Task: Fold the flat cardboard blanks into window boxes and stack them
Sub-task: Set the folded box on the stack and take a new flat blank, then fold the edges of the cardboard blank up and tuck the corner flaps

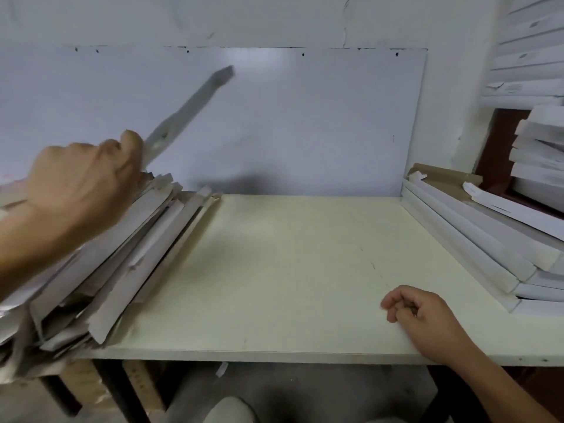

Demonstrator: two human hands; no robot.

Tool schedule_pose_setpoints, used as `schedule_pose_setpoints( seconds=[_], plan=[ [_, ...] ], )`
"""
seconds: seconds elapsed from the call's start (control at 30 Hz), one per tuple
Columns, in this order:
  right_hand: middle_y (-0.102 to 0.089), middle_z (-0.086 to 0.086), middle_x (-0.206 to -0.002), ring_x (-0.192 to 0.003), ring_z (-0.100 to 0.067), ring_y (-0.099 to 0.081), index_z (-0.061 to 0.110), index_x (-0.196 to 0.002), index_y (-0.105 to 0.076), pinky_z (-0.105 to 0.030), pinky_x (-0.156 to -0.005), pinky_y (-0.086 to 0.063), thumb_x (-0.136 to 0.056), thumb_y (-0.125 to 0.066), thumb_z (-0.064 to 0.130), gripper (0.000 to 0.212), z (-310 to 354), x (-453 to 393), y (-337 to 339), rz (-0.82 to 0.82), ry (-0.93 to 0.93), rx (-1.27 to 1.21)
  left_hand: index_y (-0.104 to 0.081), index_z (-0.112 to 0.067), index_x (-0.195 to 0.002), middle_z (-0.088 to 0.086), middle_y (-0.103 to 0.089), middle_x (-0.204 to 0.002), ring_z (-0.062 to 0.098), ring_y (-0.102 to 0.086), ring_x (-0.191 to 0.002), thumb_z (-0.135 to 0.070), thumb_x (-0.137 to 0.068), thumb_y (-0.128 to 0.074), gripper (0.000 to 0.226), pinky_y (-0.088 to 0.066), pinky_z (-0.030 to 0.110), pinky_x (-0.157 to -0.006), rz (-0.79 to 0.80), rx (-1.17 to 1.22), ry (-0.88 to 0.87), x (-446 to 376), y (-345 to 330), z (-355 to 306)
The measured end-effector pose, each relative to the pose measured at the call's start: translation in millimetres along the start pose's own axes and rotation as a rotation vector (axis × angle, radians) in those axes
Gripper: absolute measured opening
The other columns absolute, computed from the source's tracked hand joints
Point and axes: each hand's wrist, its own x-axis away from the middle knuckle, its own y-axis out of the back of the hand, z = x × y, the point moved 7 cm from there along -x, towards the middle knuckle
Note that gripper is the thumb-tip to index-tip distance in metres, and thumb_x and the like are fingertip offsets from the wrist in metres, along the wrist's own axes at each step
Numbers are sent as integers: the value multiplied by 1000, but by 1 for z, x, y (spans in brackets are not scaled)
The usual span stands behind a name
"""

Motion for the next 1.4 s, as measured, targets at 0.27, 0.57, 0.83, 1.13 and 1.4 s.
schedule_pose_setpoints(
  seconds=[0.27,0.57,0.83,1.13,1.4],
  plan=[
    [-38,15,-134,-123,-4,-41,45,-145,-32,-29,-98,-37,-77,-79,23,86,47,7,10,-282,308,241,-60,-10,-80,9,-50,-63,28,-51,-49,-2,-75,-55,11,-37,30,-41,49,159,-496,96,31,-163],
    [-59,21,-115,-116,-6,-46,35,-112,-64,-27,-100,-35,-84,-28,80,64,38,6,-19,256,416,826,-49,-18,-79,0,-49,-59,22,-46,-47,-11,-67,-42,15,-34,24,-42,66,390,-680,162,-3,-222],
    [-58,17,-86,-79,-5,-52,35,-90,-48,-29,-73,-45,-97,-26,59,34,27,6,-17,360,274,628,-37,-30,-80,-8,-52,-64,14,-55,-60,-58,-93,-27,32,-39,32,-51,427,575,-248,156,-64,-156],
    [-42,6,-140,-129,-16,-34,29,-145,-43,-32,-110,-26,-99,-41,13,49,67,7,-71,352,364,535,-63,-25,-119,-6,-61,-121,17,-61,-109,-15,-77,-49,45,-46,28,-92,454,725,-366,153,-49,-206],
    [20,18,-162,-146,-4,25,35,-154,15,-48,-118,19,-83,10,79,84,46,11,-108,617,248,688,-59,-11,-135,5,-54,-142,16,-53,-128,-67,-97,-16,80,-35,31,-102,508,486,-618,181,-48,-245]
  ],
)
